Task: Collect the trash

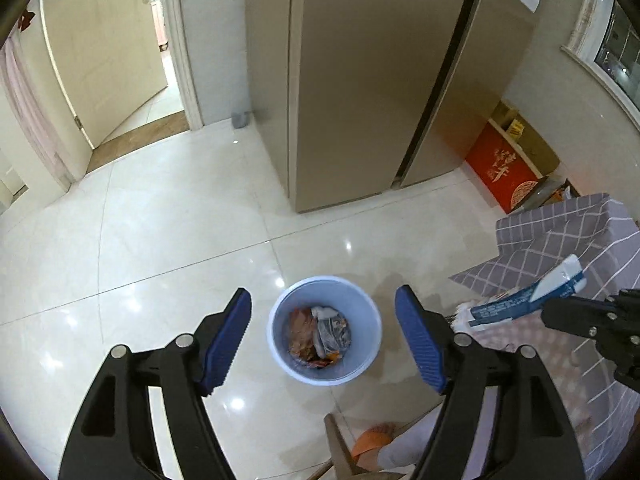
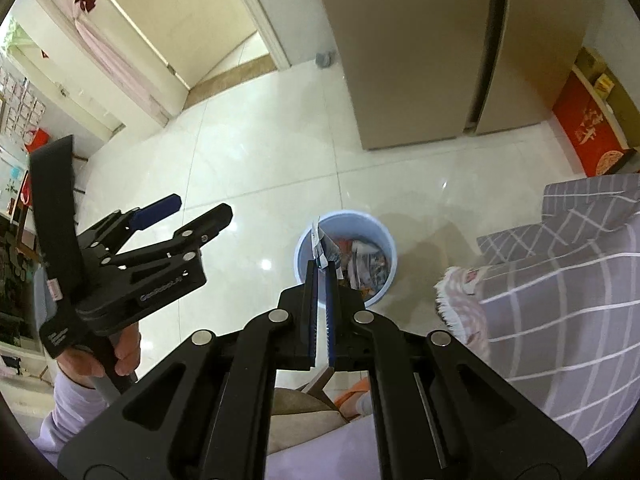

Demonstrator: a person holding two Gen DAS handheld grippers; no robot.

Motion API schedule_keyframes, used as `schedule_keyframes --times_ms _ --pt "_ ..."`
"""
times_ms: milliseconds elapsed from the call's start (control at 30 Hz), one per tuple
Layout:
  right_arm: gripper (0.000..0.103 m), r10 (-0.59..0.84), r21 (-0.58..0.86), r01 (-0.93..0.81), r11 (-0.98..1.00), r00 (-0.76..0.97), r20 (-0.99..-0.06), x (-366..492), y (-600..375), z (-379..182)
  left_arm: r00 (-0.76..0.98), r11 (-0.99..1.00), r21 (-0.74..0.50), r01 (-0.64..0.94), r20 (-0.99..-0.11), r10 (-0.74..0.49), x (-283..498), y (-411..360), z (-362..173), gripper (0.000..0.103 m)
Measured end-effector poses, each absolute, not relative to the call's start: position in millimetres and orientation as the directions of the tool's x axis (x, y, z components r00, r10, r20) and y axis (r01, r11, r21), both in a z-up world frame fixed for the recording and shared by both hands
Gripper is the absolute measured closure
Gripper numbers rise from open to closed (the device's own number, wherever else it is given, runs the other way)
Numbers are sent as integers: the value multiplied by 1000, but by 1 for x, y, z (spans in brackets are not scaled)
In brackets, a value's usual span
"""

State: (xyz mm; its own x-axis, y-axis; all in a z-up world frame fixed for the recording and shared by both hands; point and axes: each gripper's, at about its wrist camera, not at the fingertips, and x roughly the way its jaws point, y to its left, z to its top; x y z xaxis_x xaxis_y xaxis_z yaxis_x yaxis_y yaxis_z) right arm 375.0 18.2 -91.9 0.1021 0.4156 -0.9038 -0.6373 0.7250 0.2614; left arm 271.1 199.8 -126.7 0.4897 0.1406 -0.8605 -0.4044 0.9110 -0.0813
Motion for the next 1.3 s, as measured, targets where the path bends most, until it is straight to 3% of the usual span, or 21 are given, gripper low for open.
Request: schedule_keyframes --times_ms 200,233,267,300,333,567,833,1300 --pt "98 405 261 -663 702 70 -912 368 50 -109 473 897 -99 -431 -871 131 247 221 -138 30" --pt "92 413 249 -685 684 83 -907 365 58 -108 470 893 -96 -441 -872 138 243 224 -139 30" --pt "80 411 236 -696 678 93 -907 364 61 -107 467 889 -95 -448 -873 142 242 226 -140 30" --pt "41 402 219 -696 684 109 -909 362 63 -108 463 884 -95 -458 -874 146 238 229 -140 30" --pt "31 397 207 -689 694 126 -909 361 64 -108 462 882 -97 -462 -875 145 237 230 -141 29" --pt "31 364 179 -667 724 148 -920 360 60 -116 479 880 -86 -467 -861 171 226 231 -137 21" --pt "30 372 203 -627 752 150 -916 347 38 -115 498 888 -98 -449 -853 158 218 220 -132 19" --pt "19 371 132 -471 872 462 -806 275 -42 -64 661 950 -79 -303 -735 149 172 151 -93 16"
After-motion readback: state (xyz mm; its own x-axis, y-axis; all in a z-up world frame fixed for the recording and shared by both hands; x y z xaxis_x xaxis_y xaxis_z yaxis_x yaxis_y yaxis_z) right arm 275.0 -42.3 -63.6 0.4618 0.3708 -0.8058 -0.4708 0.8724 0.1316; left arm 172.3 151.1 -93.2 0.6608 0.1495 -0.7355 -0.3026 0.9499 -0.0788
